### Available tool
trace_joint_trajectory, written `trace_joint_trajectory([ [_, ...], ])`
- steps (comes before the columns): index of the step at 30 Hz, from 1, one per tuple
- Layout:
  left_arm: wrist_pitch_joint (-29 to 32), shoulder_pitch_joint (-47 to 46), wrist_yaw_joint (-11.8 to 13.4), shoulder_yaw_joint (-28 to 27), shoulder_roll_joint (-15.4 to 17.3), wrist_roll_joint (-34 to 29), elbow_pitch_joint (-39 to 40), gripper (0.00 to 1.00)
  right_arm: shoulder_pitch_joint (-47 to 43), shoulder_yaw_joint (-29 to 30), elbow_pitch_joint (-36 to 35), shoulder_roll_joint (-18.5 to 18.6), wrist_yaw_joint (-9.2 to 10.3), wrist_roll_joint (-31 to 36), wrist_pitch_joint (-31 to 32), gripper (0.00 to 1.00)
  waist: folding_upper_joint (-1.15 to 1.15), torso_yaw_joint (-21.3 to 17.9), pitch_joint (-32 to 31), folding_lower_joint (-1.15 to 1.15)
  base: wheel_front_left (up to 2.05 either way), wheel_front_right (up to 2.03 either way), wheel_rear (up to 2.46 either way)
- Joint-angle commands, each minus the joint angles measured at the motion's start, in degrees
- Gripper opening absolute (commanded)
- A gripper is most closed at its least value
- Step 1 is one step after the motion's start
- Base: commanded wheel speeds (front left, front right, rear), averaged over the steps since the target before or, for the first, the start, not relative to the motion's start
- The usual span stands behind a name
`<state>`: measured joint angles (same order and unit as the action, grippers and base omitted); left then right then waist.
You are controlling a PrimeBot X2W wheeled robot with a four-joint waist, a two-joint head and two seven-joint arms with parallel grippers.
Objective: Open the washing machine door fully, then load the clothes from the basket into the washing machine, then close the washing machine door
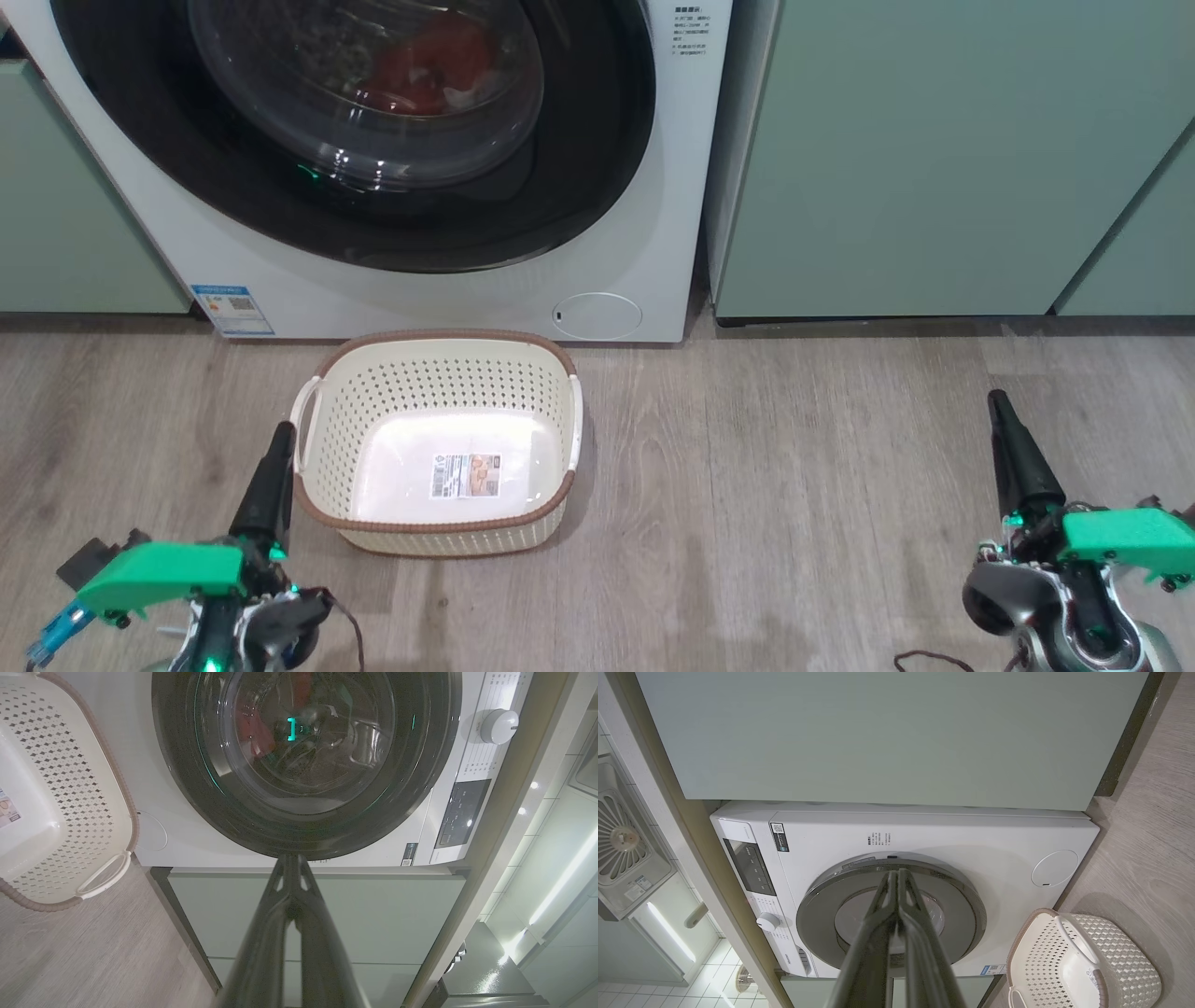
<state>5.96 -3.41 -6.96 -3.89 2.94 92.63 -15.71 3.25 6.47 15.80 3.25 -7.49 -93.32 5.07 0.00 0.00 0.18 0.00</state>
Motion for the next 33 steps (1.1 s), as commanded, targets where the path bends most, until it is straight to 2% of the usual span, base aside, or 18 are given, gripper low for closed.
trace_joint_trajectory([
  [1,0.07,-2.72,-0.53,-2.05,0.38,0.01,1.67,0.00,2.83,-1.03,-1.84,0.43,0.00,0.26,0.54,0.00,0.00,0.00,0.00,0.00,0.00,0.00,0.00],
  [33,0.25,-2.74,-0.53,-2.29,0.22,-0.19,1.67,0.00,2.86,-0.64,-1.82,0.15,0.00,0.58,0.86,0.00,0.00,0.00,0.00,0.00,0.00,0.00,0.00],
])
